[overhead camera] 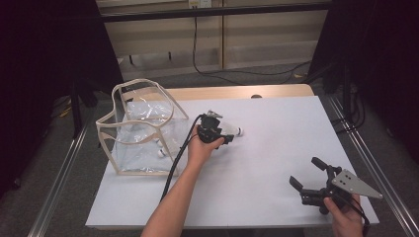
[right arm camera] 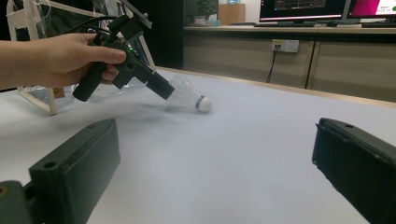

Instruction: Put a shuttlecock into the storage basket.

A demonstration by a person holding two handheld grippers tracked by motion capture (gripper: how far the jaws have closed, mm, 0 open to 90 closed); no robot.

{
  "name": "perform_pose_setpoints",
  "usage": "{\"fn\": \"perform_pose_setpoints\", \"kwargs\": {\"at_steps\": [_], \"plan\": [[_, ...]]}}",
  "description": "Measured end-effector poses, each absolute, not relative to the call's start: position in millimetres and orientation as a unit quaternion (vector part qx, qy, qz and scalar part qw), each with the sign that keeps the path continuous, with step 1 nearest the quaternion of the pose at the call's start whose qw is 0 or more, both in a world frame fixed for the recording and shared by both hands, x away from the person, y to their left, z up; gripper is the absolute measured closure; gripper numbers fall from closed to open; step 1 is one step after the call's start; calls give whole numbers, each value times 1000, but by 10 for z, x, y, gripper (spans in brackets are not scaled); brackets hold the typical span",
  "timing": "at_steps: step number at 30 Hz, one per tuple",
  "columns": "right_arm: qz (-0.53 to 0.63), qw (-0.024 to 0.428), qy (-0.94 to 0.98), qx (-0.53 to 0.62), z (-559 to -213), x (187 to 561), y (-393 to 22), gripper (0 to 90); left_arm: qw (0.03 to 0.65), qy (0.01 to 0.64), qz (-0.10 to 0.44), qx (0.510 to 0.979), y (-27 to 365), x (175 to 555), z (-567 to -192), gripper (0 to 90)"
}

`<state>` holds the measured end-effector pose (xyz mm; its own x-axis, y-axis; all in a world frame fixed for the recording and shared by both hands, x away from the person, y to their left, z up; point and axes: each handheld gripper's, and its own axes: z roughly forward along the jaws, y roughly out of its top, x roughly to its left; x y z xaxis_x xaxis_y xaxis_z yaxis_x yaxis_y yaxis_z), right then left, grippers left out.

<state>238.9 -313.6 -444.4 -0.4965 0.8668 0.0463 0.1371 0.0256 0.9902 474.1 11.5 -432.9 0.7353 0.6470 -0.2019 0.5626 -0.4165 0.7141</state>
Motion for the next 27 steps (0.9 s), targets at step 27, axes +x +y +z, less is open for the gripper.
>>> {"fn": "perform_pose_setpoints", "kwargs": {"at_steps": [27], "plan": [[579,315,642,391,-4444,2388,-3147,7,400,364,42,840,-38,4801,-4441,574]]}}
